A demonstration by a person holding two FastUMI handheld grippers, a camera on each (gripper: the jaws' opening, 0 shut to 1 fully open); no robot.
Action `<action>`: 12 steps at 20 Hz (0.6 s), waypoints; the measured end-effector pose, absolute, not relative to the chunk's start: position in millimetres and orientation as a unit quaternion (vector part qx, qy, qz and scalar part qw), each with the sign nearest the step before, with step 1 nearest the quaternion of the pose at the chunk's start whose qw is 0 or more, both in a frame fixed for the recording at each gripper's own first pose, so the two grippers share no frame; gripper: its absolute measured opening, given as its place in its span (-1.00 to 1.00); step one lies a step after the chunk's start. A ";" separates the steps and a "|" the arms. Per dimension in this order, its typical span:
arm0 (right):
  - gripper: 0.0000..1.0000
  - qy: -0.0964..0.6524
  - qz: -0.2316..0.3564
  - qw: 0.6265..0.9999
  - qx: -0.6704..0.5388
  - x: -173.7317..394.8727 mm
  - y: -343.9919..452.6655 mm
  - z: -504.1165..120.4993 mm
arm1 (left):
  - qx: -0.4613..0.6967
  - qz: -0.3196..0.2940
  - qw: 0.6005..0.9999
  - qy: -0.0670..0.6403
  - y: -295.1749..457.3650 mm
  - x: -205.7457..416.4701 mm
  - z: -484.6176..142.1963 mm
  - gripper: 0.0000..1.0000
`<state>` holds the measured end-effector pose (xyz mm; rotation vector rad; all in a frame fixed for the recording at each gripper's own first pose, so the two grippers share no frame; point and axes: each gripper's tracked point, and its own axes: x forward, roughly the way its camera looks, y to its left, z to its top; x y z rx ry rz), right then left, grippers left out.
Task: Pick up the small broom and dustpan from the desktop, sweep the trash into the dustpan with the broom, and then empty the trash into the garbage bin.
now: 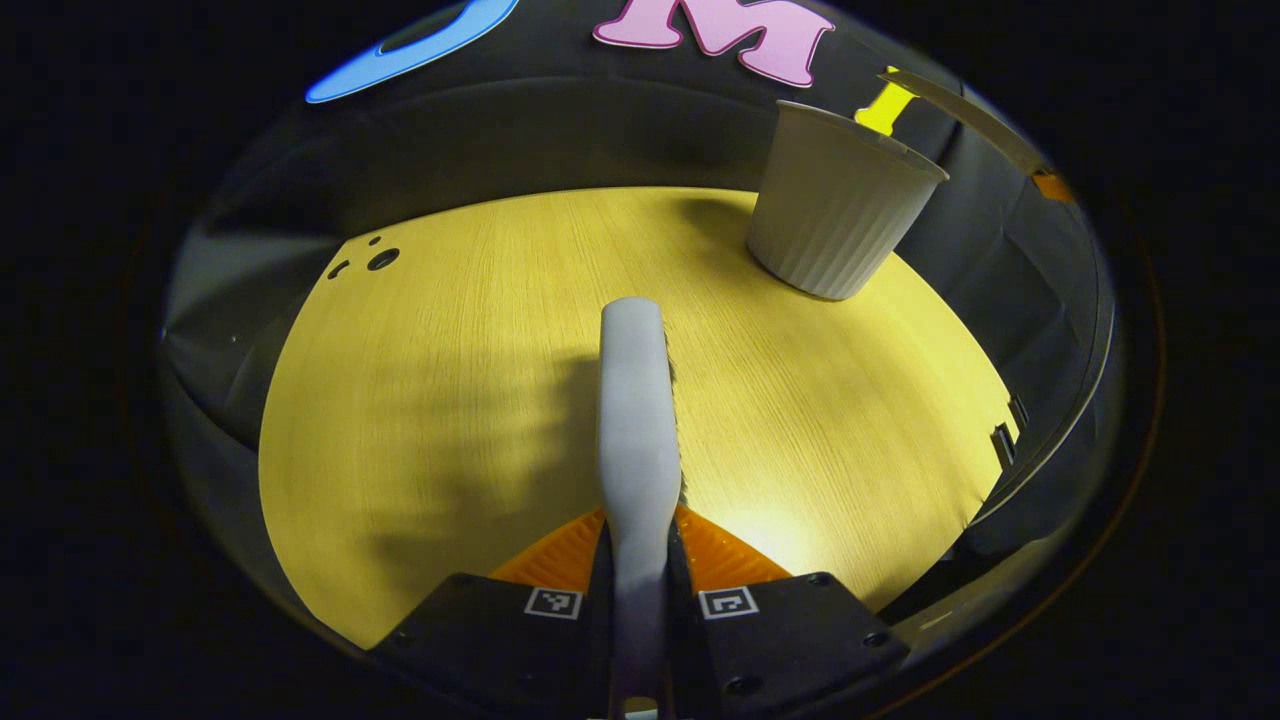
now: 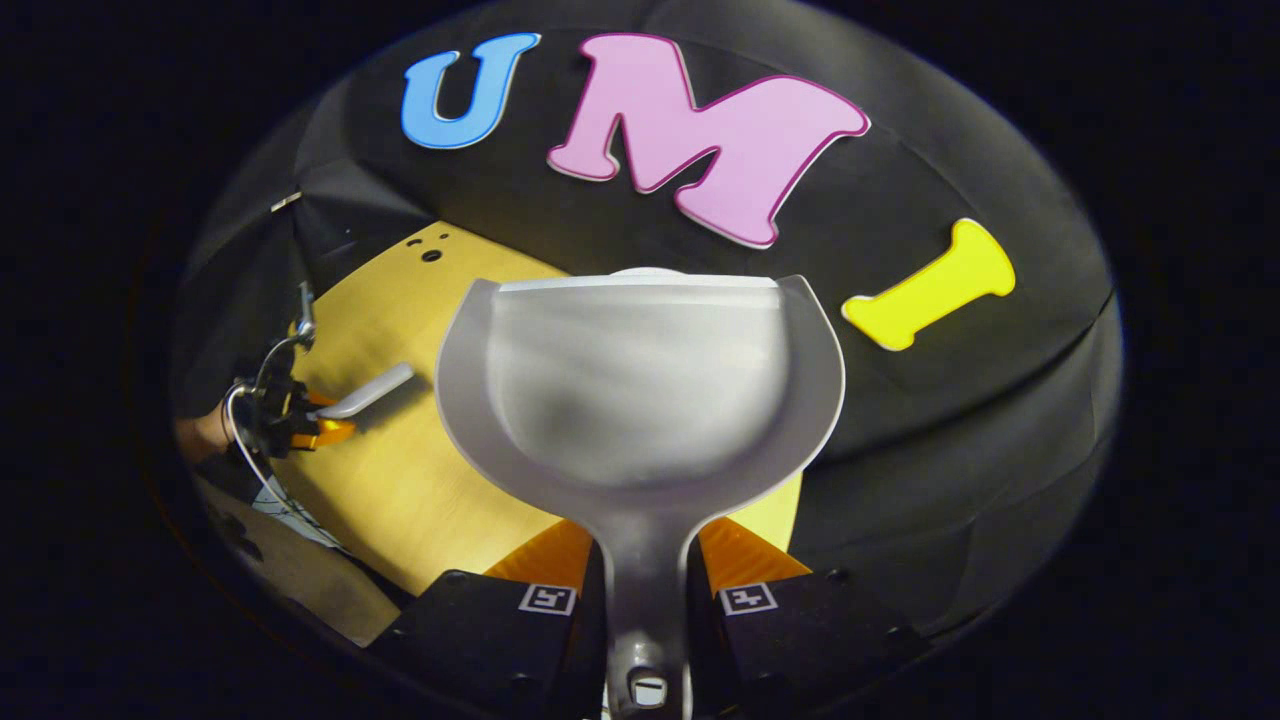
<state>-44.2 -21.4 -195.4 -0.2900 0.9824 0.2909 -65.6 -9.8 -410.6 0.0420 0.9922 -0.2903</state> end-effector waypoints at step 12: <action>-0.27 0.567 0.157 0.807 -0.042 -166.1 36.7 -332.1 | 0.042 -0.116 0.867 0.483 -4.6 -64.9 -410.7 -0.43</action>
